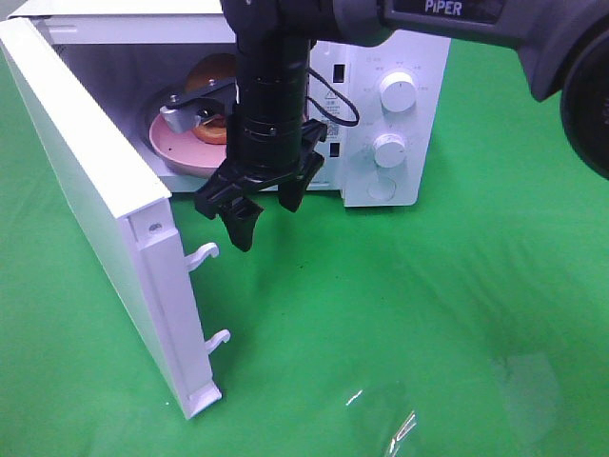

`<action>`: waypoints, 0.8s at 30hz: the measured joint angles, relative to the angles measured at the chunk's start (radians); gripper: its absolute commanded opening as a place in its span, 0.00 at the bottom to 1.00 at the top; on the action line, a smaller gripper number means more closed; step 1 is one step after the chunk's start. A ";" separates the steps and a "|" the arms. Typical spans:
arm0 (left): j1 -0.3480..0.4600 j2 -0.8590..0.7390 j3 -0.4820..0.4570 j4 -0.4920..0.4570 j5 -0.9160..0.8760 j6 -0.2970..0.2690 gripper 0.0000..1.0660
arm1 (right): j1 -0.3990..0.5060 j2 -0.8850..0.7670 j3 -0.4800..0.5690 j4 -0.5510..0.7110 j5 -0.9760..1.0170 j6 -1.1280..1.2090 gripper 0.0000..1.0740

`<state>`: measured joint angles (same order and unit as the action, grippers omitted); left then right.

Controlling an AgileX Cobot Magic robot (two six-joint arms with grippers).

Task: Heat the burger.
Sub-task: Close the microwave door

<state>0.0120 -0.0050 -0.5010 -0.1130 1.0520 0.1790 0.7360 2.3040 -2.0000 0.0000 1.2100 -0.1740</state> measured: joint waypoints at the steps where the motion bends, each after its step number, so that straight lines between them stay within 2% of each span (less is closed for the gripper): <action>1: 0.000 0.000 0.000 0.000 0.000 0.000 0.00 | 0.000 0.000 0.000 0.000 0.001 0.029 0.65; 4: 0.000 0.000 0.000 0.000 0.000 0.000 0.00 | 0.000 0.000 0.001 0.000 0.001 0.062 0.63; 8: 0.000 0.000 0.000 0.000 0.000 0.000 0.00 | 0.000 -0.049 0.060 -0.007 0.004 0.111 0.59; 15: 0.000 0.000 0.000 0.000 0.000 0.000 0.00 | 0.000 -0.141 0.128 -0.051 0.005 0.120 0.58; 19: 0.000 0.000 0.000 0.000 0.000 0.000 0.00 | -0.004 -0.226 0.186 -0.084 0.006 0.139 0.58; 21: 0.000 0.000 0.000 0.000 0.000 0.000 0.00 | -0.029 -0.295 0.259 -0.087 0.006 0.152 0.58; 24: 0.000 0.000 0.000 0.000 0.000 0.000 0.00 | -0.057 -0.332 0.299 -0.087 0.006 0.163 0.58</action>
<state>0.0120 -0.0050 -0.5010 -0.1130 1.0520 0.1790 0.6790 1.9720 -1.7010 -0.0870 1.2160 -0.0110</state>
